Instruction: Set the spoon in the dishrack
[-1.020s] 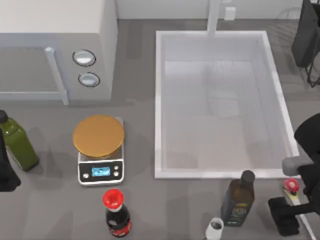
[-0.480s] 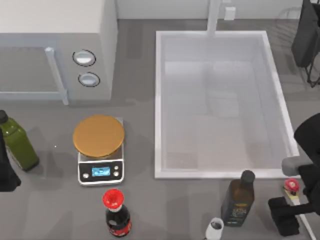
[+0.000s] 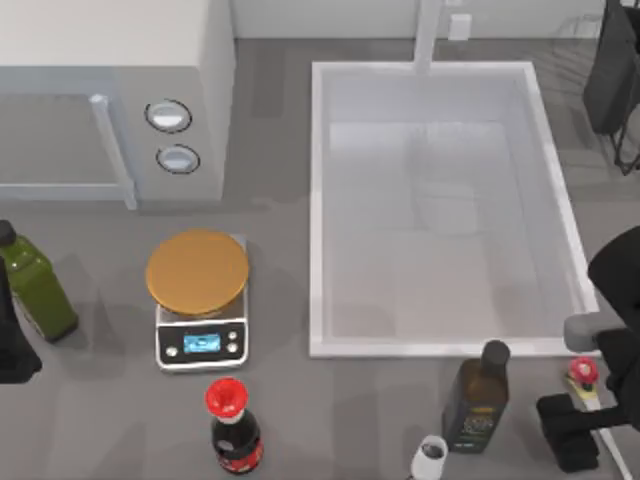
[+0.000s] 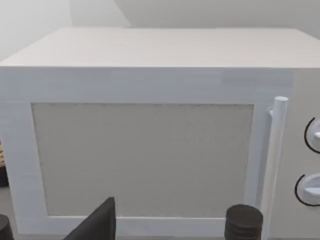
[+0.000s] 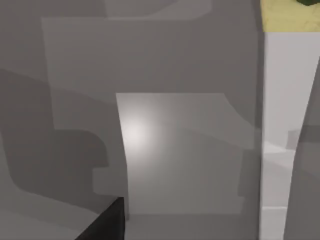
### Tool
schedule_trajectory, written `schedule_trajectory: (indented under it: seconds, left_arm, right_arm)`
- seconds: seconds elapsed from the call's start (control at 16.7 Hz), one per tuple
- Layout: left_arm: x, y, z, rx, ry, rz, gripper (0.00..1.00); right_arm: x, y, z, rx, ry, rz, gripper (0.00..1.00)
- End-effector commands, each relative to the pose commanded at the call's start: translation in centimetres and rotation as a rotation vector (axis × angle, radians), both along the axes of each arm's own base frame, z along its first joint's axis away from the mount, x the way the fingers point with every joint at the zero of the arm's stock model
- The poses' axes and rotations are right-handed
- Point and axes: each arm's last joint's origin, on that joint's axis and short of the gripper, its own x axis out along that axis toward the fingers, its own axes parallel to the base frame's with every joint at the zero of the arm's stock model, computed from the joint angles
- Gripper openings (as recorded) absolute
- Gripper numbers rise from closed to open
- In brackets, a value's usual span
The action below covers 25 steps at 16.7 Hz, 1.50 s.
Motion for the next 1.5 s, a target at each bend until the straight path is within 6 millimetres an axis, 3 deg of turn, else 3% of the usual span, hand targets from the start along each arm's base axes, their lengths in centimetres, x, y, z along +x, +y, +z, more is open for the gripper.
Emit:
schedule_trajectory:
  seconds: [0.48, 0.54, 0.78, 0.9, 1.08, 1.5]
  left_arm:
    - [0.0, 0.0, 0.0, 0.000, 0.000, 0.000, 1.00]
    - [0.0, 0.0, 0.0, 0.000, 0.000, 0.000, 1.00]
    - [0.0, 0.0, 0.0, 0.000, 0.000, 0.000, 1.00]
    - [0.0, 0.0, 0.0, 0.000, 0.000, 0.000, 1.00]
    - [0.0, 0.0, 0.0, 0.000, 0.000, 0.000, 1.00]
    - [0.0, 0.0, 0.0, 0.000, 0.000, 0.000, 1.00]
  right_arm:
    - [0.0, 0.0, 0.0, 0.000, 0.000, 0.000, 0.00]
    - [-0.9, -0.2, 2.2, -0.004, 0.024, -0.004, 0.00]
    - [0.0, -0.2, 3.5, -0.005, 0.029, -0.033, 0.00]
    - [0.8, 0.1, 5.5, -0.007, 0.031, -0.034, 0.00]
    - [1.5, 0.7, 10.2, -0.012, 0.040, -0.016, 0.00]
    - [-0.3, 0.4, 20.7, -0.015, 0.047, 0.018, 0.00]
